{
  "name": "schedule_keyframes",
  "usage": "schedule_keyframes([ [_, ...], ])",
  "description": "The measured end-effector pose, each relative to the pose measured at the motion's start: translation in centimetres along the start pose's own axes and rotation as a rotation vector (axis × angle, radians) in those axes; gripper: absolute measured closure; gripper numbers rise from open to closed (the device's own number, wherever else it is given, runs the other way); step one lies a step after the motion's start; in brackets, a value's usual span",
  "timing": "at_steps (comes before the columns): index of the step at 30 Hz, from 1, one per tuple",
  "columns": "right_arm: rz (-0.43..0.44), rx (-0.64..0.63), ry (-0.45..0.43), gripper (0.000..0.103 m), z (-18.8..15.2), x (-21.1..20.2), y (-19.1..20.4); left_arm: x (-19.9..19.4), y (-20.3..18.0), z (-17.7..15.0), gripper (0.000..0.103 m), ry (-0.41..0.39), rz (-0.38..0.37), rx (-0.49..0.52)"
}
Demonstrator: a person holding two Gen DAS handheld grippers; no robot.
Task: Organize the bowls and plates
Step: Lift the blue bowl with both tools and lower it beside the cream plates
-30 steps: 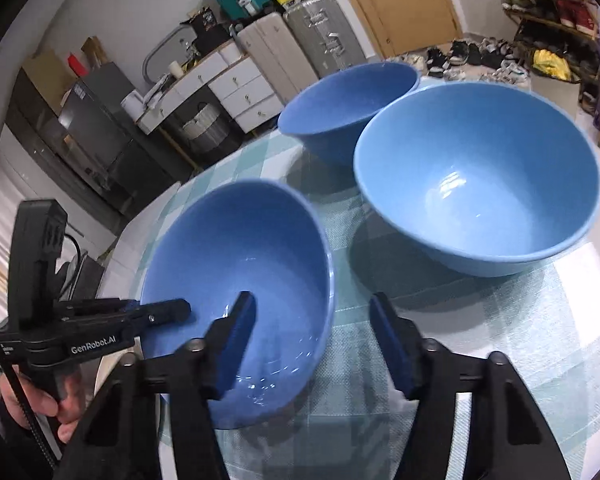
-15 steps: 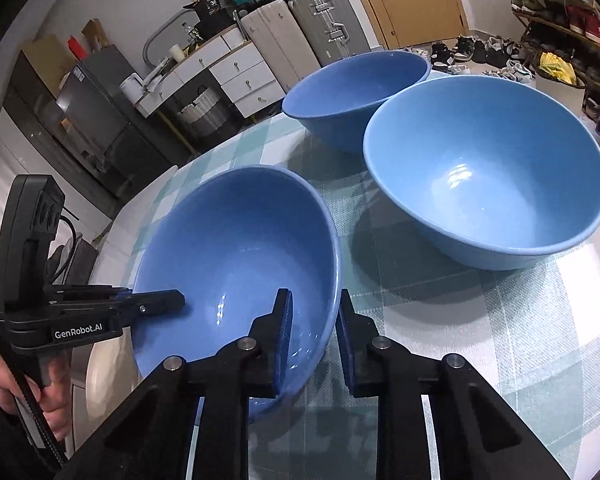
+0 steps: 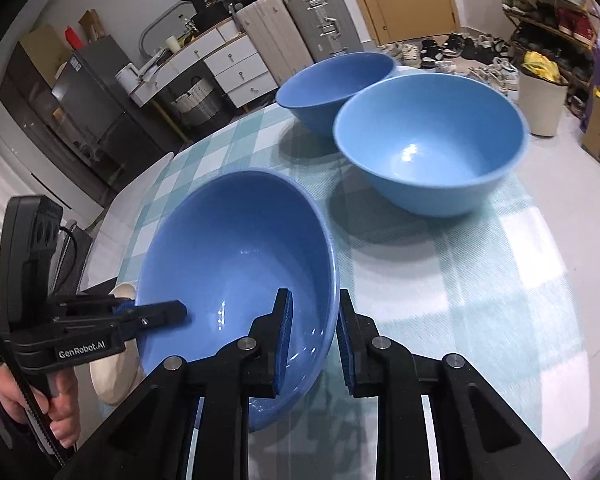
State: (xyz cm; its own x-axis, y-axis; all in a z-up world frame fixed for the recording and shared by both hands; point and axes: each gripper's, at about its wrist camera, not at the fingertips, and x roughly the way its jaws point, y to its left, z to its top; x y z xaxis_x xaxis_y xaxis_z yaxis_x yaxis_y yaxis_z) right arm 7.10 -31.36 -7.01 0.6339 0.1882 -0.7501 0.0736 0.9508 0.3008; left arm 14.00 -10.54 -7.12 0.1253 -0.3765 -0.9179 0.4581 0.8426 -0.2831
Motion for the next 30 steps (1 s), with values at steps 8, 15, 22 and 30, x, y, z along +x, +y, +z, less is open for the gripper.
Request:
schedule_keyframes([
  [8, -0.024, 0.023, 0.017, 0.081, -4.5, -3.7, -1.3, 0.8, -1.8, -3.6, 0.093, 0.015, -0.054, -0.022],
  [15, -0.032, 0.046, 0.028, 0.081, -6.8, -4.9, -1.7, 1.3, -2.5, -5.0, 0.093, 0.02, -0.046, -0.011],
  [22, -0.034, 0.046, 0.024, 0.081, -6.7, -4.8, -1.8, 1.3, -2.5, -4.9, 0.092, 0.011, -0.039, -0.012],
  [30, -0.062, 0.02, 0.008, 0.081, -6.1, -4.9, -1.4, 0.7, -1.3, -4.7, 0.076, -0.034, -0.008, -0.068],
])
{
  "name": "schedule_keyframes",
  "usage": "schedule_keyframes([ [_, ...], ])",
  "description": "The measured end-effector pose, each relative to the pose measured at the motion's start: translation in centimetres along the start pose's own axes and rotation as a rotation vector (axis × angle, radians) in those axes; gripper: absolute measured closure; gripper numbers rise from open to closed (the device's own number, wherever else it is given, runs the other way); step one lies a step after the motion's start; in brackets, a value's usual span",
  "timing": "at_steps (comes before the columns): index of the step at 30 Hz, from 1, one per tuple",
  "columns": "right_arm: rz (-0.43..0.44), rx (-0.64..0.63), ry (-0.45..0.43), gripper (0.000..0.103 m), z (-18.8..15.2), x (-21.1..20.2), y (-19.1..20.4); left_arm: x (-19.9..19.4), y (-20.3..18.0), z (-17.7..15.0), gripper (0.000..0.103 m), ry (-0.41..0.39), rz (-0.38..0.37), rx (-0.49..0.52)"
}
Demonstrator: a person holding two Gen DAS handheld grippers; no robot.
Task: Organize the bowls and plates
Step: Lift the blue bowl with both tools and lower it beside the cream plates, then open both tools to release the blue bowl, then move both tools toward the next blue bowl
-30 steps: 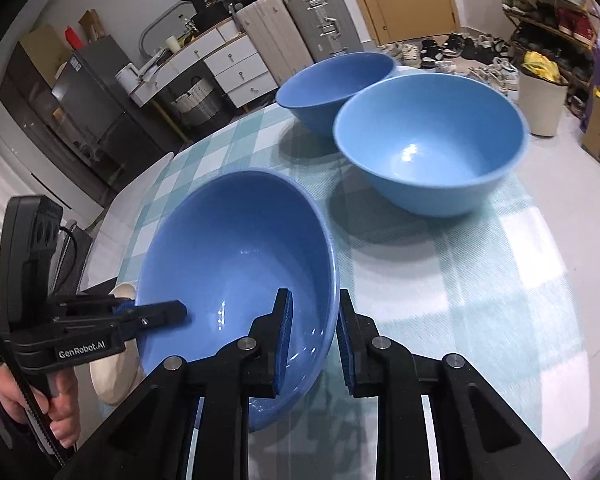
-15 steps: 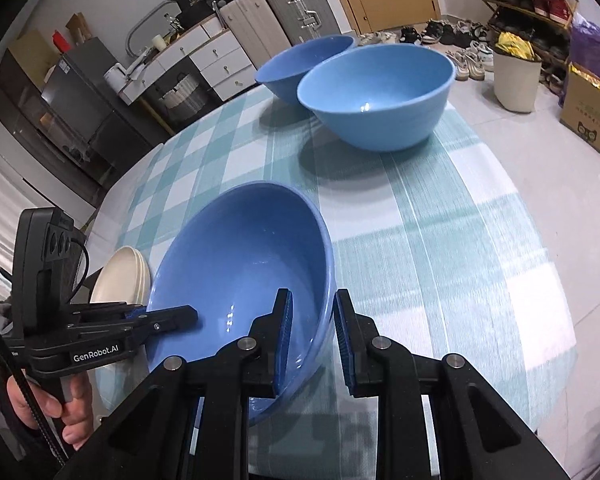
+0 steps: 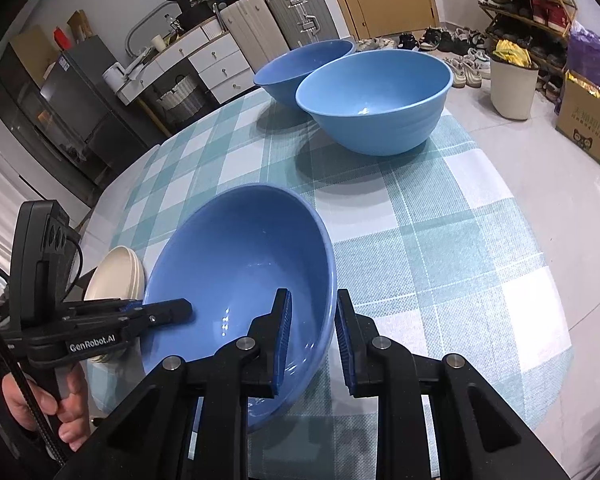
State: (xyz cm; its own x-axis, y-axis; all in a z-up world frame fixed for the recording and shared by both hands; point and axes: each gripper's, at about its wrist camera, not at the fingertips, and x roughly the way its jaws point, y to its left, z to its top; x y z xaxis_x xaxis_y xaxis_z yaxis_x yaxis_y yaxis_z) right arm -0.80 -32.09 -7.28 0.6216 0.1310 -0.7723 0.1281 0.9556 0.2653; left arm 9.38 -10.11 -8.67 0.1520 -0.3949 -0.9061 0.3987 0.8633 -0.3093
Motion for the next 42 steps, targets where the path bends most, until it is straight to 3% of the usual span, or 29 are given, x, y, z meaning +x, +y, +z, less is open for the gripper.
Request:
schedule_keyframes([
  [2, -0.013, 0.003, -0.008, 0.078, 0.1, -0.2, 0.0, -0.7, 0.1, 0.1, 0.065, -0.033, 0.025, -0.016],
  [3, -0.016, 0.008, -0.014, 0.077, 0.2, -0.3, -0.1, -0.8, 0.2, 0.2, 0.054, -0.043, 0.034, -0.024],
  [8, -0.036, -0.006, -0.061, 0.069, 0.5, -1.1, -0.3, -3.1, 1.4, 0.4, 0.053, -0.128, 0.011, -0.095],
  [10, -0.054, -0.037, -0.108, 0.049, 0.6, -1.9, 0.0, -4.0, 1.7, 0.4, 0.053, -0.164, 0.019, -0.109],
  [12, -0.083, -0.049, -0.148, 0.044, 0.7, -2.4, 0.1, -4.9, 1.8, 0.5, 0.052, -0.196, 0.022, -0.115],
  [15, -0.083, -0.036, -0.192, 0.044, 1.1, -3.3, -0.3, -6.1, 1.7, 0.6, 0.051, -0.245, 0.028, -0.114],
  [20, -0.05, -0.02, -0.271, 0.041, 1.8, -5.2, -0.4, -8.4, 0.7, 0.8, 0.047, -0.363, 0.109, -0.097],
  [21, -0.049, -0.027, -0.292, 0.038, 1.9, -5.7, -0.2, -8.9, 0.4, 0.8, 0.044, -0.39, 0.124, -0.091],
  [25, -0.051, -0.119, -0.421, 0.023, 2.2, -8.7, 1.6, -10.3, -1.3, 1.1, 0.014, -0.497, 0.176, -0.043],
  [27, -0.052, -0.154, -0.47, 0.017, 2.4, -9.9, 2.4, -10.9, -2.2, 1.4, 0.011, -0.543, 0.194, -0.006],
  [30, -0.066, -0.222, -0.547, 0.012, 2.9, -11.8, 3.6, -11.5, -3.2, 2.1, 0.006, -0.574, 0.219, 0.025],
  [32, -0.08, -0.252, -0.579, 0.003, 3.3, -12.8, 4.2, -11.7, -3.8, 2.8, 0.004, -0.591, 0.221, 0.045],
  [35, -0.089, -0.271, -0.599, 0.001, 4.3, -14.0, 4.7, -11.8, -4.7, 4.0, 0.001, -0.597, 0.227, 0.075],
  [42, -0.151, -0.292, -0.642, 0.001, 6.8, -15.5, 4.2, -10.3, -6.1, 8.4, 0.0, -0.508, 0.245, 0.165],
])
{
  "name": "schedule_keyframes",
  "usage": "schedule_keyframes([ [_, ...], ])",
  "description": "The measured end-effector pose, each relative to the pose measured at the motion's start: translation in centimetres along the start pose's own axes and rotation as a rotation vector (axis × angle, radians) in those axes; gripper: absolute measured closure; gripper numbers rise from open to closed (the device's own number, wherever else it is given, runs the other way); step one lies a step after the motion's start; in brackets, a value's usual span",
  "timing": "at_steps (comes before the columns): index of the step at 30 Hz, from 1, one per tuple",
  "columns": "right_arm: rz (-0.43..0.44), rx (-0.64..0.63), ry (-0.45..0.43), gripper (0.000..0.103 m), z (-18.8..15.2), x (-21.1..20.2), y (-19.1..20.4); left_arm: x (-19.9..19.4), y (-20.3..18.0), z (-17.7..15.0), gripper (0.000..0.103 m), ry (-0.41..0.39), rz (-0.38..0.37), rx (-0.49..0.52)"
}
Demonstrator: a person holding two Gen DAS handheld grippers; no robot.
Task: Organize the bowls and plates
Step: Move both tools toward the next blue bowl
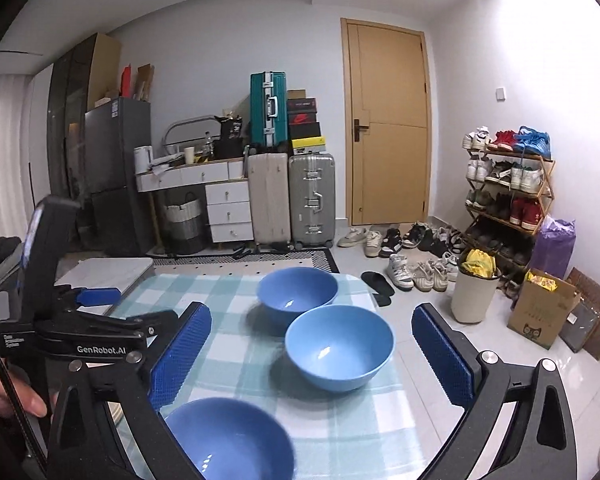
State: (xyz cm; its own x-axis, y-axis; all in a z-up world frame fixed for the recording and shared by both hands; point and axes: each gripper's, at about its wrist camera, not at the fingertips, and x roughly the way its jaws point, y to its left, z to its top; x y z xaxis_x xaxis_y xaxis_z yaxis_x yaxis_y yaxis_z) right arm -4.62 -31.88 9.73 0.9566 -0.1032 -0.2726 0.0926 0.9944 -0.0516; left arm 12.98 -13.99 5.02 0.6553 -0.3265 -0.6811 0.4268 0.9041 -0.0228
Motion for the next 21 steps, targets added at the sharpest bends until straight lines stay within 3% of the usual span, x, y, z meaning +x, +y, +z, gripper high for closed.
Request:
schedule_keyframes([
  [4, -0.035, 0.004, 0.041, 0.001, 0.8, 1.9, -1.8, 2.2, -0.3, 1.6, 0.0, 0.035, -0.015, 0.003],
  [12, -0.017, 0.065, 0.172, 0.001, 1.9, 8.3, -6.1, 10.3, -1.7, 4.5, 0.0, 0.271, -0.075, 0.04],
  [21, -0.035, 0.127, 0.311, 0.001, 0.7, 15.5, -10.4, 17.1, -3.5, 5.4, 0.0, 0.43, -0.131, 0.005],
])
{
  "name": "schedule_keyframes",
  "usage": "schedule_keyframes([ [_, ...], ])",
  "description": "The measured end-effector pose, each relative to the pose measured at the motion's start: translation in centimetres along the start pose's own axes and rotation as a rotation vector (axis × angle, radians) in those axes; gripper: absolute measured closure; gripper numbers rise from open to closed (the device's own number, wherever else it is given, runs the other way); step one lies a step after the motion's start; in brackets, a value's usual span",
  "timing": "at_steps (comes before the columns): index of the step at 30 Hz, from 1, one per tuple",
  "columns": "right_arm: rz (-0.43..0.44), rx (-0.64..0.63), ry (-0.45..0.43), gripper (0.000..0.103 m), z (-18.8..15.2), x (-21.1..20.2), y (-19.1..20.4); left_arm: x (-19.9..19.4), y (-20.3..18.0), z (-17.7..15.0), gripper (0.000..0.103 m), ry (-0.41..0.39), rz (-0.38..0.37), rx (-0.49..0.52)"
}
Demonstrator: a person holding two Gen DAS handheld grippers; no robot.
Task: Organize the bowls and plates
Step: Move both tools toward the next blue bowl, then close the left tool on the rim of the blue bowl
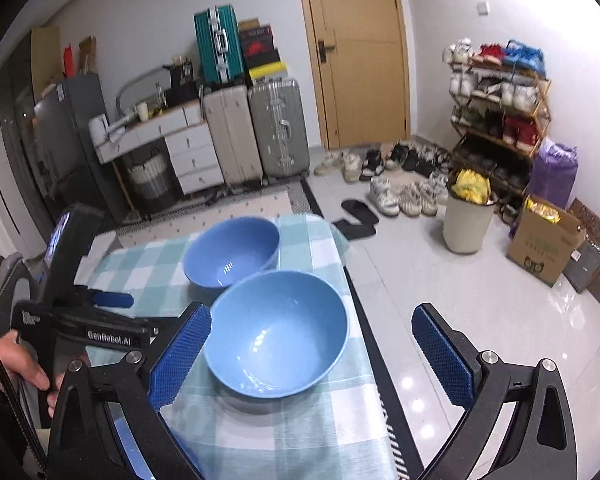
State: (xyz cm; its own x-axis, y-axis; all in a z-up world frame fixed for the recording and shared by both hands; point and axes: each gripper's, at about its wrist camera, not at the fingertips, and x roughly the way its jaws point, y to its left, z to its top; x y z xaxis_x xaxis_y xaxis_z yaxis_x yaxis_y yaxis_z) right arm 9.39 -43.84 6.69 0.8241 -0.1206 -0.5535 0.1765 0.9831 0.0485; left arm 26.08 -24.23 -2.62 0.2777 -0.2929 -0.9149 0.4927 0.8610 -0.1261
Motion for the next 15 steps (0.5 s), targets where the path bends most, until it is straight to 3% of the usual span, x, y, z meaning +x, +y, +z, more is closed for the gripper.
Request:
schedule_keyframes([
  [5, -0.014, -0.008, 0.091, 0.001, -0.2, 4.8, -1.5, 2.2, -1.2, 1.0, 0.0, 0.036, 0.003, 0.03],
  [9, 0.002, 0.023, 0.154, 0.001, -0.7, 8.6, -3.2, 3.6, -0.7, 1.6, 0.004, 0.062, -0.026, -0.009],
  [12, 0.002, 0.04, 0.207, 0.001, -1.0, 11.5, -4.3, 4.5, -0.7, 1.8, 0.019, 0.083, -0.049, -0.012],
  [14, 0.004, 0.043, 0.23, 0.001, -1.3, 12.9, -4.7, 5.0, -1.0, 1.9, 0.02, 0.095, -0.055, -0.001],
  [15, 0.008, 0.039, 0.246, 0.001, -1.4, 13.7, -4.8, 5.1, -1.0, 1.9, 0.027, 0.095, -0.064, 0.003],
])
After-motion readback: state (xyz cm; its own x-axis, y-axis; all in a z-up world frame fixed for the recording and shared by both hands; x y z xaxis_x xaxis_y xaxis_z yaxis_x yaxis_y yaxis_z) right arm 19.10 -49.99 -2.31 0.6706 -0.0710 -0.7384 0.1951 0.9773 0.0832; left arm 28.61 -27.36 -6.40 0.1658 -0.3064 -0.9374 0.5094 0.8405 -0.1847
